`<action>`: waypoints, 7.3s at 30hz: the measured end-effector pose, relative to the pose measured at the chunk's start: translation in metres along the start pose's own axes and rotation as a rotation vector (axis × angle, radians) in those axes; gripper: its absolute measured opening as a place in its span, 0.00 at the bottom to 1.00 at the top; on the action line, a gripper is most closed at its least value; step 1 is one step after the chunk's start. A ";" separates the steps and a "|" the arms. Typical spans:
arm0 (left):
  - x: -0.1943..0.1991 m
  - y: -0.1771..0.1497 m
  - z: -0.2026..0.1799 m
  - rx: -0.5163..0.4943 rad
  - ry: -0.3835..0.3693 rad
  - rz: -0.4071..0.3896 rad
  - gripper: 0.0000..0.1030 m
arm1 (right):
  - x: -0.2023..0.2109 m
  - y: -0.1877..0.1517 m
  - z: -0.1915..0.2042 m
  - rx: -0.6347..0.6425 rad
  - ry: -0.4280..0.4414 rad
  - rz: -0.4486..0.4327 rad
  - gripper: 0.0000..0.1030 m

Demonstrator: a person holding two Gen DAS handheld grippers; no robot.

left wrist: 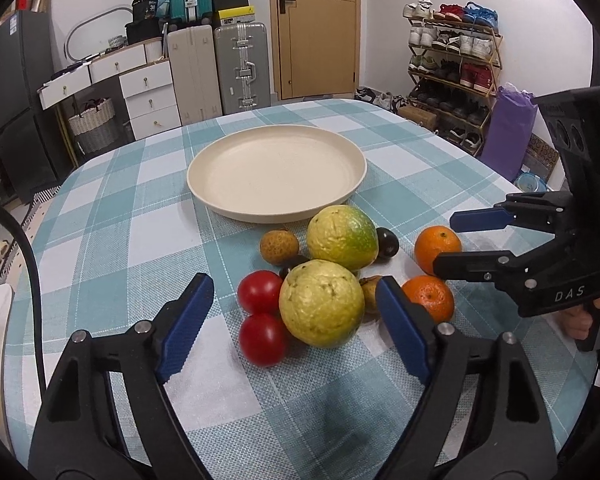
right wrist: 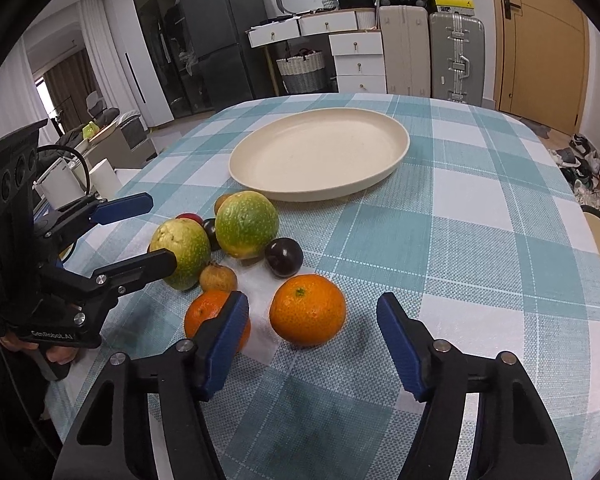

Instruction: Organize fruits

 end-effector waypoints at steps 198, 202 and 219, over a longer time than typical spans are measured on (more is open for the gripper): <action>0.108 -0.076 0.217 0.496 0.459 -0.010 0.90 | -0.010 0.002 0.060 0.041 0.060 0.026 0.84; 0.100 -0.076 0.219 0.510 0.448 0.020 0.78 | -0.012 0.000 0.060 0.051 0.065 0.039 0.75; 0.088 -0.077 0.214 0.521 0.384 0.060 0.44 | -0.018 0.001 0.059 0.071 0.036 0.059 0.41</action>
Point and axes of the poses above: each gripper's, at about its wrist camera, not at the fingertips, and x roughly against the way its jaws point, z to its left, y to its top, the point moved 2 cm from there along -x, roughly the way its jaws point, and after that the axes turned 11 degrees about x, right-handed, at the moved point
